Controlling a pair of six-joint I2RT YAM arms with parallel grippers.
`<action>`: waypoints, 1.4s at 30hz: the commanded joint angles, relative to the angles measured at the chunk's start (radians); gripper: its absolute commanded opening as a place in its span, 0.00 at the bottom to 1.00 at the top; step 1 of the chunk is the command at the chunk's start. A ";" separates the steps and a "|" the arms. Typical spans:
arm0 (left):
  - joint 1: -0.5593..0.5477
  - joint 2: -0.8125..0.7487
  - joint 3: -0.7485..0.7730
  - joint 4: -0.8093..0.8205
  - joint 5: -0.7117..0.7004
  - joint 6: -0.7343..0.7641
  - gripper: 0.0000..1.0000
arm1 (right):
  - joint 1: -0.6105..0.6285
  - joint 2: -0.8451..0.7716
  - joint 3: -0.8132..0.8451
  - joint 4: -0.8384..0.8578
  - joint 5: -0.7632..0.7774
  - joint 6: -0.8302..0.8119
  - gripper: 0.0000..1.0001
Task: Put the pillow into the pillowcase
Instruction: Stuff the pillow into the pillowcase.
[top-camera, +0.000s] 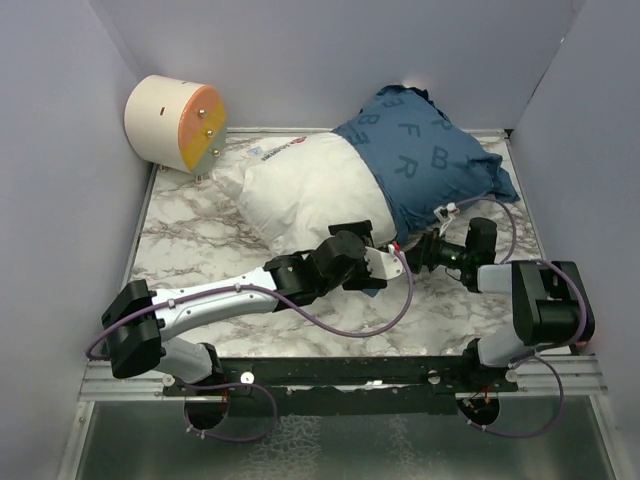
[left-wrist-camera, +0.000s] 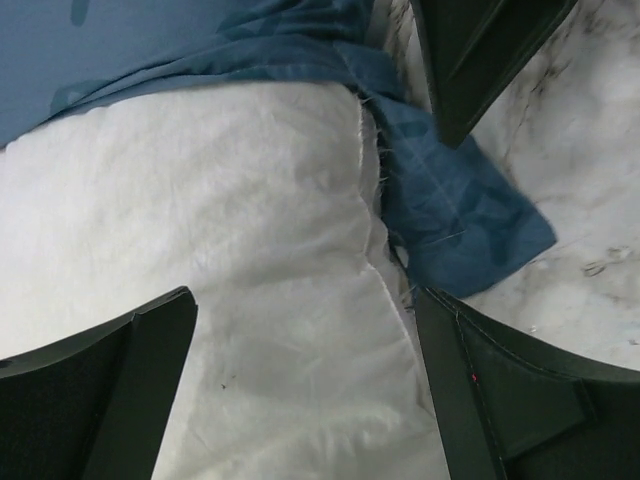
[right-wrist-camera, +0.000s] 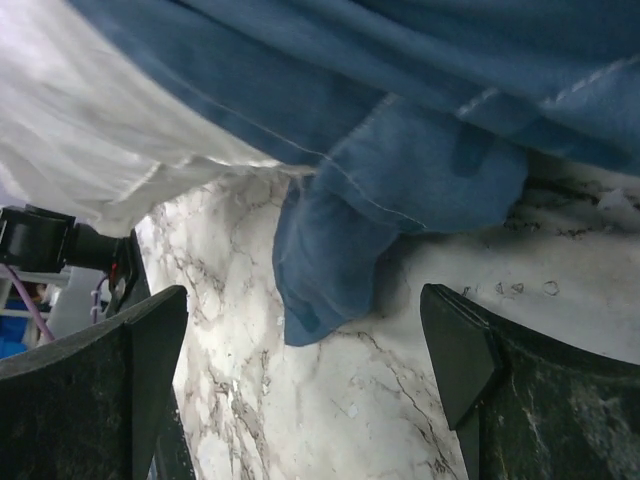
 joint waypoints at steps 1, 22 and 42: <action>0.008 0.039 0.058 0.077 -0.100 0.121 0.93 | 0.057 0.124 -0.004 0.244 0.078 0.135 0.98; 0.199 0.217 0.167 0.136 0.144 0.243 0.96 | 0.110 -0.209 0.142 0.015 0.087 -0.004 0.01; 0.504 0.509 0.590 0.247 0.698 -0.751 0.00 | 0.117 -0.149 0.957 -0.359 -0.212 -0.027 0.01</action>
